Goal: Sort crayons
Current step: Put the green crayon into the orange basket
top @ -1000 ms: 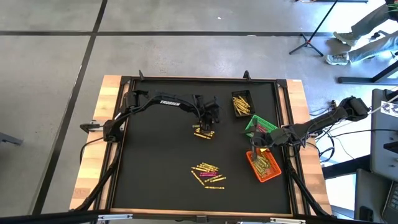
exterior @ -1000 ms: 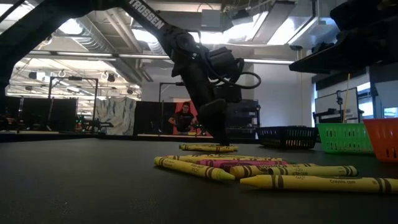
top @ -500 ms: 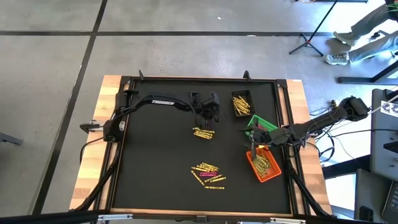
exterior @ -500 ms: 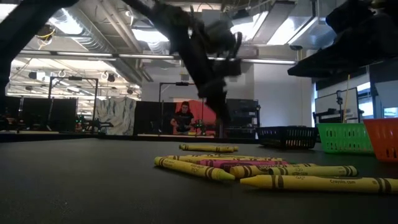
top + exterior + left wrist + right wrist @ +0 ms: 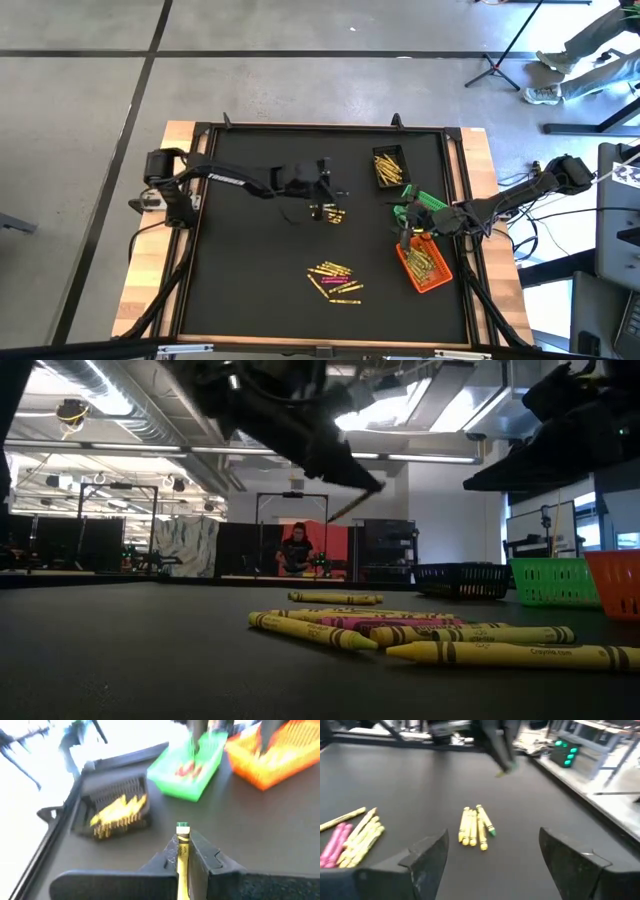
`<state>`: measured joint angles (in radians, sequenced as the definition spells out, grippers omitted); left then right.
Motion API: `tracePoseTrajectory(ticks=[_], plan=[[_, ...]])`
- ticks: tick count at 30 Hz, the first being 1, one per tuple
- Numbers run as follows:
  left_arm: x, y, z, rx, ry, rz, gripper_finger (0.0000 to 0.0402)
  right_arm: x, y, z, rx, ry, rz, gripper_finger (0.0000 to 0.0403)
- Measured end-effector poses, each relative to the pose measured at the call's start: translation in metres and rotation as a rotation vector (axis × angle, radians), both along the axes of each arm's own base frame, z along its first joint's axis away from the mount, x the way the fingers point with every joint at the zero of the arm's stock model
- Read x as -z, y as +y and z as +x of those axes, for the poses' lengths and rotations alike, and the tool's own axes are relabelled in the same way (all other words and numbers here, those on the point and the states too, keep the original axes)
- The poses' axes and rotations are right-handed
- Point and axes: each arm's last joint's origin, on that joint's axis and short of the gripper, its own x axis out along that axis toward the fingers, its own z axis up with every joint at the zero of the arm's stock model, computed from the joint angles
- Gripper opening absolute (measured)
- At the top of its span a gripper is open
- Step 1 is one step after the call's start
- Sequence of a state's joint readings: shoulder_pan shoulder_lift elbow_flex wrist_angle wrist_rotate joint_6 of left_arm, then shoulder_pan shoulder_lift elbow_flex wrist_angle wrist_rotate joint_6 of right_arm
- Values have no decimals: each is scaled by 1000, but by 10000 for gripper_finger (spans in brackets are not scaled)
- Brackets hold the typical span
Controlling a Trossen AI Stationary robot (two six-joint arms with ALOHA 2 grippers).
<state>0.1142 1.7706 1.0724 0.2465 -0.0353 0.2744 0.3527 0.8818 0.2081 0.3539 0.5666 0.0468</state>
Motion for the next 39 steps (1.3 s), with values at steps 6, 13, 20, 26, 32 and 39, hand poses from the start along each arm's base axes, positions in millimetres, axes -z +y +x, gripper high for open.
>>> tracePoseTrajectory(ticks=[6, 13, 20, 26, 32, 39], plan=[[8, -18, -14, 109, -256, -49, 3, -1, -2, 0, 51, -10, -13, 308], [24, -27, -12, 137, -404, -82, 3, -3, -1, 2, 37, -38, -13, 308], [36, -30, -6, 131, -509, -149, 2, 5, 1, 14, -3, -30, -37, 308], [37, -35, -5, 148, -526, -166, 2, 7, -5, 33, -43, -135, 3, 308], [32, -41, -2, 166, -550, -170, 2, 13, -12, 53, -51, -191, 48, 308], [33, -40, -2, 153, -540, -169, 2, 0, -6, 85, -116, -211, -5, 267]])
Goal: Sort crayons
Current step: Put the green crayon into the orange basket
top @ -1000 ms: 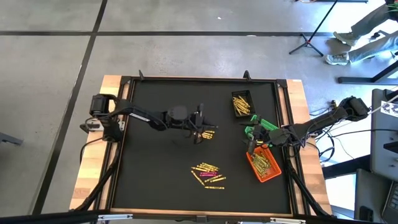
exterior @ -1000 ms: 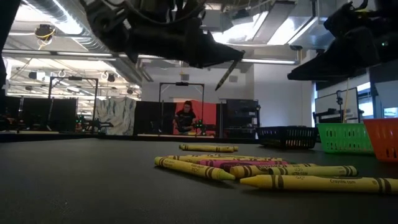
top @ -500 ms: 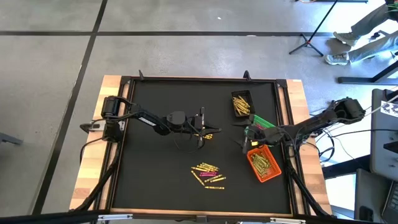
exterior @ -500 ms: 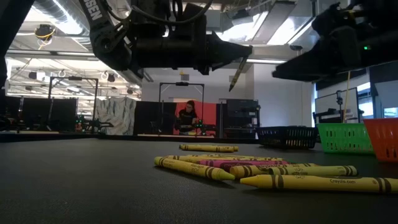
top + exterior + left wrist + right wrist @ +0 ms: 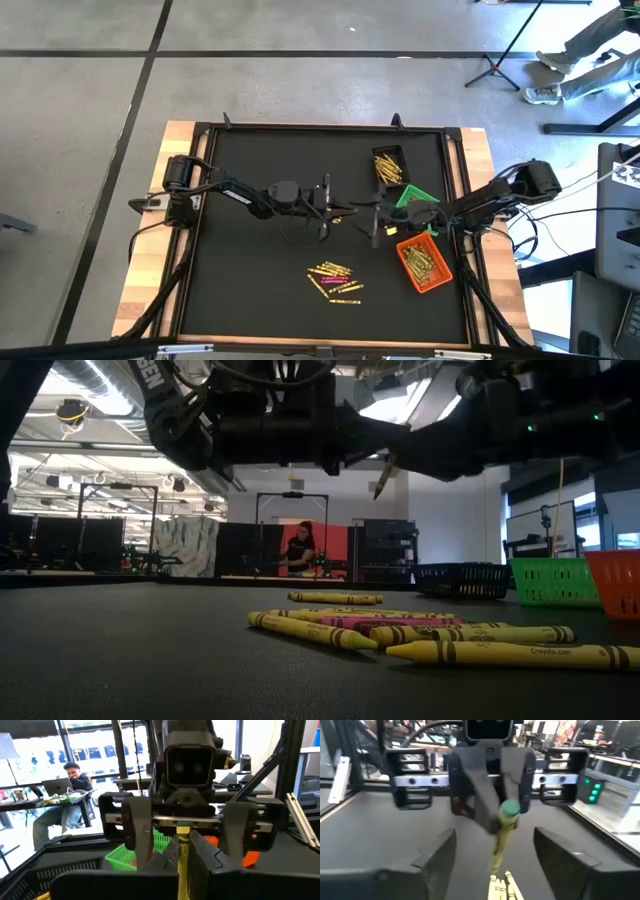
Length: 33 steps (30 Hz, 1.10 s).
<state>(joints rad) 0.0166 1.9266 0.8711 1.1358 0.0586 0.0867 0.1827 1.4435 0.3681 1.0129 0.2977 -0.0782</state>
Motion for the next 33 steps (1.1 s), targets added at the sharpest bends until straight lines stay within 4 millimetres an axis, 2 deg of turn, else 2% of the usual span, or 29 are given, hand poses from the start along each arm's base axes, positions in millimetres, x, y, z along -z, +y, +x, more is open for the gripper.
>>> tracePoseTrajectory(ticks=[4, 10, 12, 17, 21, 28, 33], plan=[[0, 0, 0, 2, 1, -6, 2, -1, -2, 7, 48, 32, -17, 183], [0, 0, 0, 5, 2, -5, 2, -1, -5, 8, -4, 34, -36, 43], [0, 0, 0, 12, 3, -3, 2, -2, -5, 8, -15, 35, -53, 16], [1, -2, 0, 16, 13, 2, 15, 0, -4, 8, -16, 52, -62, 32], [4, -2, 0, 17, 42, 1, 42, 0, -5, 5, -7, 88, -72, 15], [4, -2, -1, 13, 120, -8, 115, -20, -7, -13, -11, 204, -3, 23], [9, 0, -3, -5, 191, 11, 132, -36, -7, -33, -14, 386, 54, 15]])
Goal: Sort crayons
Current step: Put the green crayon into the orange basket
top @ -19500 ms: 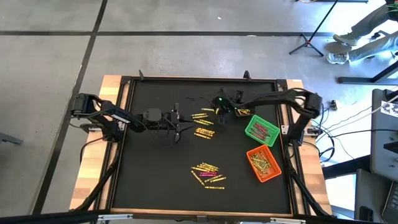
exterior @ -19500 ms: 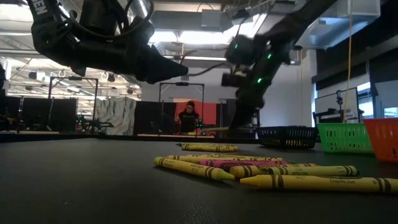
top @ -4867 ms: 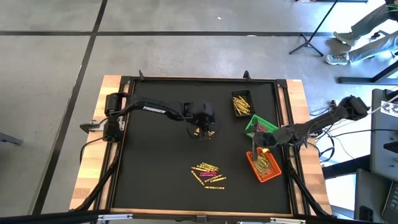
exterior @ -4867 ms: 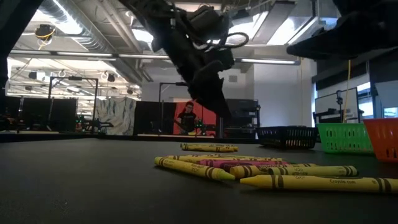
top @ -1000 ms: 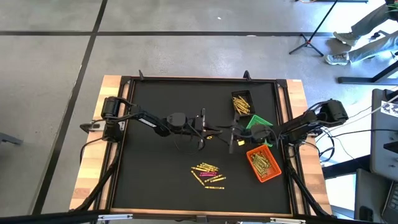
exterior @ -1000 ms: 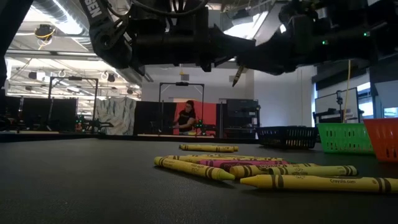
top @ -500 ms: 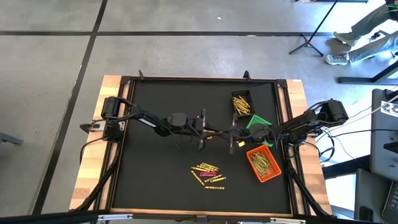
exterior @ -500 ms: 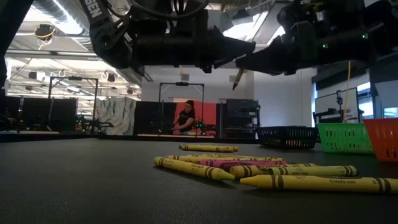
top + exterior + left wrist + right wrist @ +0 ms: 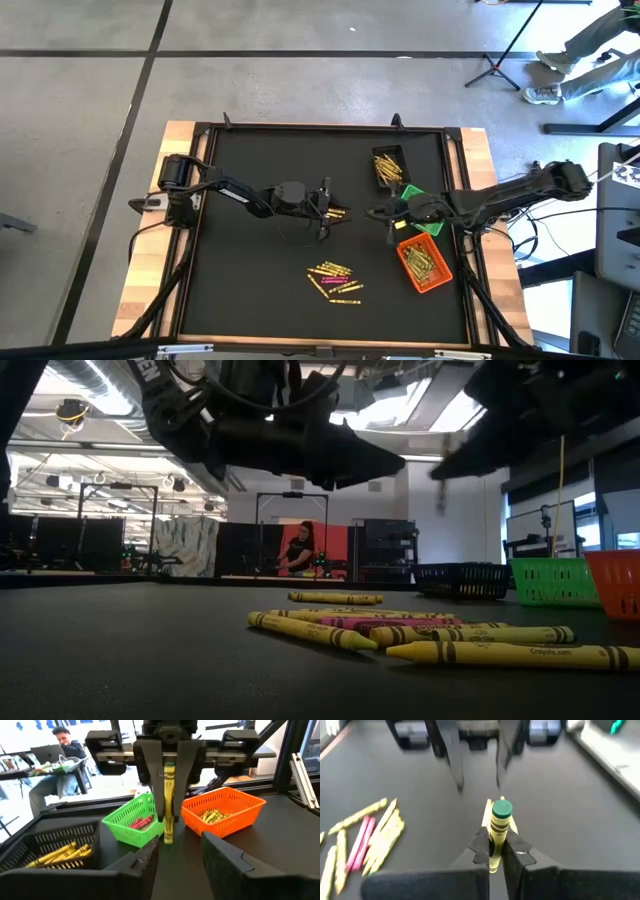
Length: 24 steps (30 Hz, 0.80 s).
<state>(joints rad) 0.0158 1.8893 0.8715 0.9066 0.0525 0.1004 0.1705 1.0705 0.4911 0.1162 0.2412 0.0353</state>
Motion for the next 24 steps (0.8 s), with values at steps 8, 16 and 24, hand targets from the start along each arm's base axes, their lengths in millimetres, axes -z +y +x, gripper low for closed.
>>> tracePoseTrajectory(ticks=[8, 16, 24], plan=[[1, 0, 0, -7, 10, 39, 131, -36, 10, -35, 33, 201, 125, 24], [2, 1, 0, -36, 25, 45, 131, -44, 31, -65, 19, 472, 500, 24], [3, 1, 0, -38, 31, 46, 131, -3, 56, -84, 119, 730, 687, 24]])
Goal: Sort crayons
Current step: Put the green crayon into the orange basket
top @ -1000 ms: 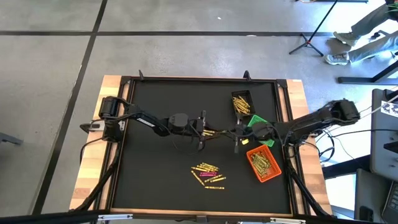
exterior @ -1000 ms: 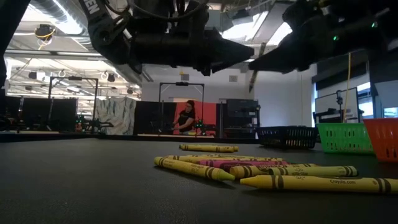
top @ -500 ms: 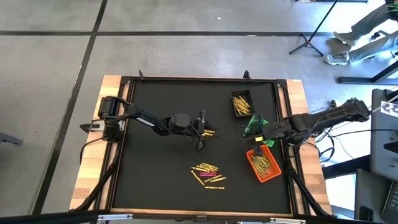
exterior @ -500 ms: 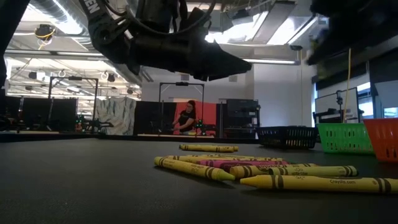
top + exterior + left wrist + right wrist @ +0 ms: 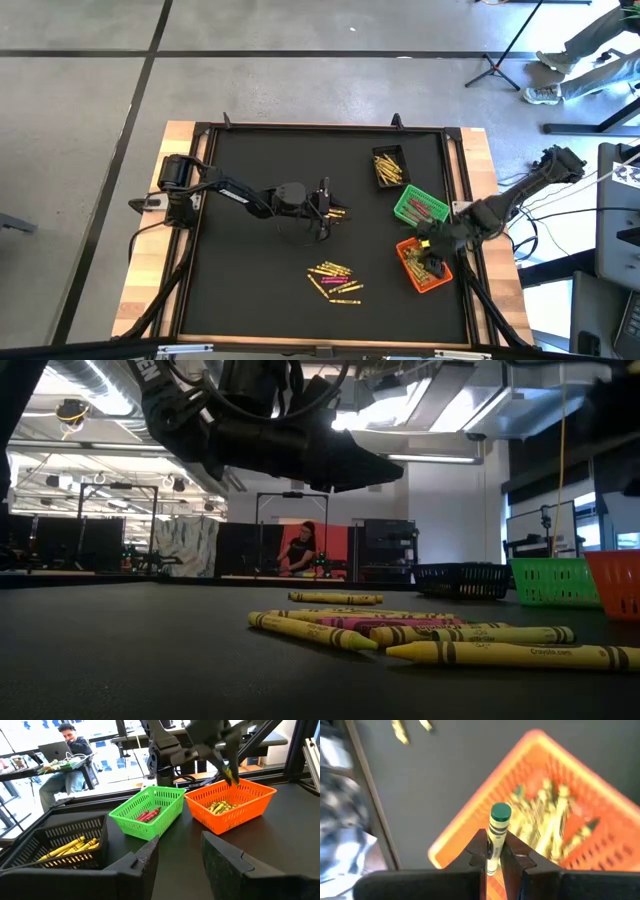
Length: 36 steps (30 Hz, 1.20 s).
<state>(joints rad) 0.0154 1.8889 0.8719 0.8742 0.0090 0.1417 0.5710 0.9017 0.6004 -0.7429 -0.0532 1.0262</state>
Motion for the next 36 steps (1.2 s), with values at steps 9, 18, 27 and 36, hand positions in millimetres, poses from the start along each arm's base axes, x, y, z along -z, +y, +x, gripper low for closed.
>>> tracePoseTrajectory(ticks=[9, 18, 27, 36], plan=[[0, 0, 0, -14, -1, -1, 131, 29, 2, -8, 65, 133, -42, 66], [5, 12, 7, -124, 195, -79, 130, 9, 0, -3, -49, -79, -182, 147], [-5, 48, 5, -256, 794, -139, 130, 3, -7, 17, 44, -518, -800, 151], [-1, 59, -17, -256, 1093, -130, 130, 14, -8, 22, 129, -661, -965, 151]])
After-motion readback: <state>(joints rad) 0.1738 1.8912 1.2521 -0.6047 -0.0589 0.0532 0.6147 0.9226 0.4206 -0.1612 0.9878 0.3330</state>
